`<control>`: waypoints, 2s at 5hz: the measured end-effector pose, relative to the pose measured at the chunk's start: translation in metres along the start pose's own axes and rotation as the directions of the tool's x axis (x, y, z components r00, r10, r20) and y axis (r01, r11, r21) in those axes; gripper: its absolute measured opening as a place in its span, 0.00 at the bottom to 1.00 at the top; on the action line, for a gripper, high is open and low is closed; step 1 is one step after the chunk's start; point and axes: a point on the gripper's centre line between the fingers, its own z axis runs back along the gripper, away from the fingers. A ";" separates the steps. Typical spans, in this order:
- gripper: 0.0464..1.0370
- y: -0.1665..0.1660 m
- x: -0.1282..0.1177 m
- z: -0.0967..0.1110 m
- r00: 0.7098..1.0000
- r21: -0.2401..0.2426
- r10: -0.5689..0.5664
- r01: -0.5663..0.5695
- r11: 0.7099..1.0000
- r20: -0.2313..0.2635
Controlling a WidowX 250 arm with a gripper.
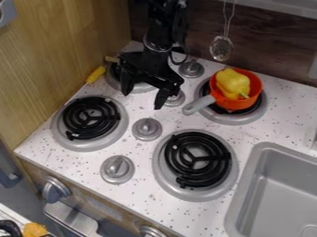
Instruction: He removed the yellow object from Water dipper then he drop in the middle of the stove
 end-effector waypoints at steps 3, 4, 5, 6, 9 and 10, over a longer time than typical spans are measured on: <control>0.96 -0.007 -0.001 0.006 0.986 0.034 0.164 -0.165 0.986 0.025; 0.96 -0.021 0.004 0.019 0.960 0.042 0.262 -0.267 0.963 0.097; 0.96 -0.042 0.010 0.030 0.920 0.037 0.344 -0.357 0.933 0.188; 0.96 -0.065 0.023 0.048 0.848 -0.014 0.424 -0.443 0.897 0.318; 0.96 -0.109 0.068 0.059 0.750 -0.176 0.425 -0.393 0.903 0.506; 0.96 -0.125 0.081 0.055 0.748 -0.234 0.412 -0.338 0.911 0.520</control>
